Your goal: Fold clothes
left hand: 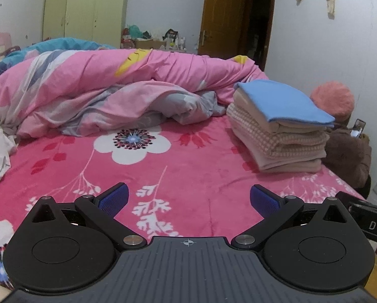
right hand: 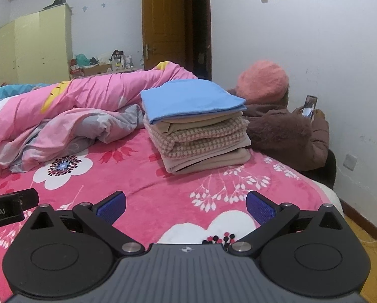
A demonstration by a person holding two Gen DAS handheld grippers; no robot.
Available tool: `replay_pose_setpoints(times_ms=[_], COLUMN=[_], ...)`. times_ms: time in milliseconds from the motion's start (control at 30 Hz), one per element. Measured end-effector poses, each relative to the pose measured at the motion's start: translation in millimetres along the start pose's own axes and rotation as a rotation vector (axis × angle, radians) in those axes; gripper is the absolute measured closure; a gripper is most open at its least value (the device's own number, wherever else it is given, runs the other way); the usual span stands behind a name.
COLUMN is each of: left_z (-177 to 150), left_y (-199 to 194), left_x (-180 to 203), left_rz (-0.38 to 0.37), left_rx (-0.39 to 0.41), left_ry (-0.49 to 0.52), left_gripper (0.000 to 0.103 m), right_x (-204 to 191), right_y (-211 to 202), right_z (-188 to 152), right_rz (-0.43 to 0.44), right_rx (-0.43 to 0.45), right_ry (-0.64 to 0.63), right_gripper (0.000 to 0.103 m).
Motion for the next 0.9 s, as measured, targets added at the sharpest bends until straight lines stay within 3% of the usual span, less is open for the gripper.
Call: replay_pose_setpoints(times_ms=[900], left_z=[-3], left_y=[-2], left_x=[10], left_rz=[0.011], left_rx=[0.023], left_ry=[0.075], left_gripper=[0.000], right_x=[3], right_y=[-3], right_z=[-6], right_rz=[-0.014], right_rx=[0.006], right_ry=[-0.022], right_gripper=[0.000])
Point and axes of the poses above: each gripper's, at about its wrist camera, not at the fingertips, and y roughly the way its jaws point, x to its right, z to its top, the point moved 9 cm from there along y, roughly the way its jaws point, and after that the axes turned 12 degrees about -y, right-handed, at the moved point
